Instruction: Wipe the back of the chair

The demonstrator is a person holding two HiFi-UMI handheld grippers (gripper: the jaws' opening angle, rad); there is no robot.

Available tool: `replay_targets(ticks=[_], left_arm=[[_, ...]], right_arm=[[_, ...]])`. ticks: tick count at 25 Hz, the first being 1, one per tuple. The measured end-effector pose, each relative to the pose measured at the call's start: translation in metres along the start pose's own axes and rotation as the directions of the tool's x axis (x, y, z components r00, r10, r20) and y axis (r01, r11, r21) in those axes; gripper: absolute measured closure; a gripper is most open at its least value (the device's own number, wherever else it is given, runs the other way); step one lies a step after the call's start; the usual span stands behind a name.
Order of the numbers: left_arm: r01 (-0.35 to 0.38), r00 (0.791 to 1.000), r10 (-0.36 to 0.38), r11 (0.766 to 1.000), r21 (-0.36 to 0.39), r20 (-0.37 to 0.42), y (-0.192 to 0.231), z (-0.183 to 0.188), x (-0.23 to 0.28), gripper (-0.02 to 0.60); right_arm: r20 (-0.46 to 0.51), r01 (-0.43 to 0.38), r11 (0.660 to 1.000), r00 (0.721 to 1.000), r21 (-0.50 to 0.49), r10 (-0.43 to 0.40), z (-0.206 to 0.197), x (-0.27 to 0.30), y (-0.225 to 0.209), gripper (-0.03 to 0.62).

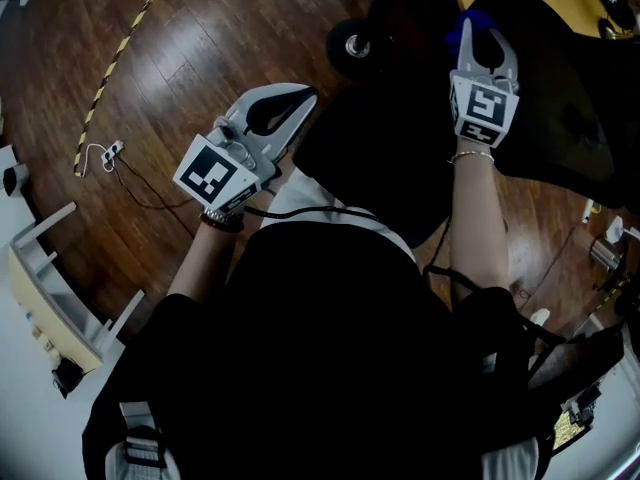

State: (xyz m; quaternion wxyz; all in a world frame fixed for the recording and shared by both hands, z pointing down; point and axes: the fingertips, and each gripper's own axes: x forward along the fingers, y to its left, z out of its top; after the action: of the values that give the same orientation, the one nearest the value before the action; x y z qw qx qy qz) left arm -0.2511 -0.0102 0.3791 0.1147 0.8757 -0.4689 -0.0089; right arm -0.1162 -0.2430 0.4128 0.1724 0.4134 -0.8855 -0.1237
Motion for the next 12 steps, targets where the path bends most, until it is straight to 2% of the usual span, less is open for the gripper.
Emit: replay_targets(ticks=[4,7,9,12], left_arm=[[0.092,0.995,-0.091,0.995,0.027,-0.028,-0.019,0.009,0.011,0.577],[0.165,0.985,-0.161,0.985,0.059,-0.055,-0.041,0.016,0.025,0.577],[0.224,0.974,-0.221,0.972,0.069,-0.048,-0.064,0.020,0.043,0.577],[0.336,0.942,-0.335,0.940,0.054,-0.021,-0.108,0.021,0.081,0.577]], right_arm=[[0.009,-0.029,0.996,1.000,0.080,0.028,0.009,-0.007,0.009,0.560],[0.027,-0.018,0.992,1.000,0.128,0.014,0.011,-0.052,-0.006,0.560],[0.013,0.031,0.988,0.999,0.153,-0.033,-0.004,-0.103,-0.030,0.560],[-0.072,0.174,0.972,0.984,0.161,-0.164,-0.056,-0.194,-0.086,0.560]])
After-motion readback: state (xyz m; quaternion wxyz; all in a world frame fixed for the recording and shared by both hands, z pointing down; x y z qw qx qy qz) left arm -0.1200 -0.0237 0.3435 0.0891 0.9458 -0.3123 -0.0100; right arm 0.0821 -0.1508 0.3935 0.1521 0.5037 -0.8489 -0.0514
